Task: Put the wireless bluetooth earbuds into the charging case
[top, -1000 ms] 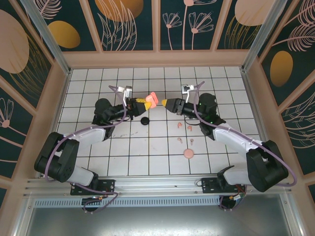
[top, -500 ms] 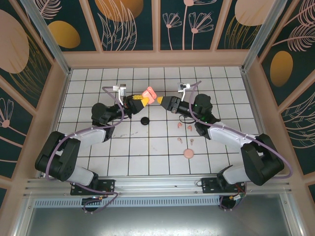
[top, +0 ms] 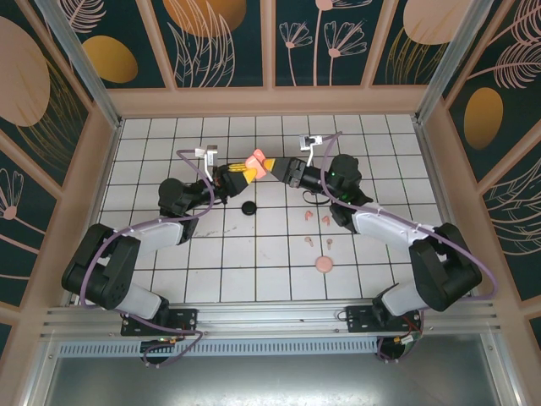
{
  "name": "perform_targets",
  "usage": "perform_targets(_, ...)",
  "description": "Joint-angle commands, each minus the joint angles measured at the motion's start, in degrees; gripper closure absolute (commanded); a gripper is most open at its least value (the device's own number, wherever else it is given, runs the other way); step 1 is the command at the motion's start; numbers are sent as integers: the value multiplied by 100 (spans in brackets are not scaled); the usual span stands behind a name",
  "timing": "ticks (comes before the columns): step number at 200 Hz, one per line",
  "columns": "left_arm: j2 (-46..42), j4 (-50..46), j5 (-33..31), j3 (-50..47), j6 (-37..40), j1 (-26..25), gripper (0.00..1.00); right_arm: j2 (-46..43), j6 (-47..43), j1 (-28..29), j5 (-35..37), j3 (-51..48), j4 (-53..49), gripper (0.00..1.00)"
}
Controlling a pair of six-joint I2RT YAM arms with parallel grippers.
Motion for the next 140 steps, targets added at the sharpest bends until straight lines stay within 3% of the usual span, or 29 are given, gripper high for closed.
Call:
perform_targets(1,36,351,-28,13,-76,-22,100,97,-7,69,-144,242,306,62)
perform_targets(135,140,166,-163,82,-16,-128,100,20,-134,76,-188,366,114,93)
perform_targets(140,142,125,-204,81,-10,-128,94,7,-162,68,-188,397,84,95)
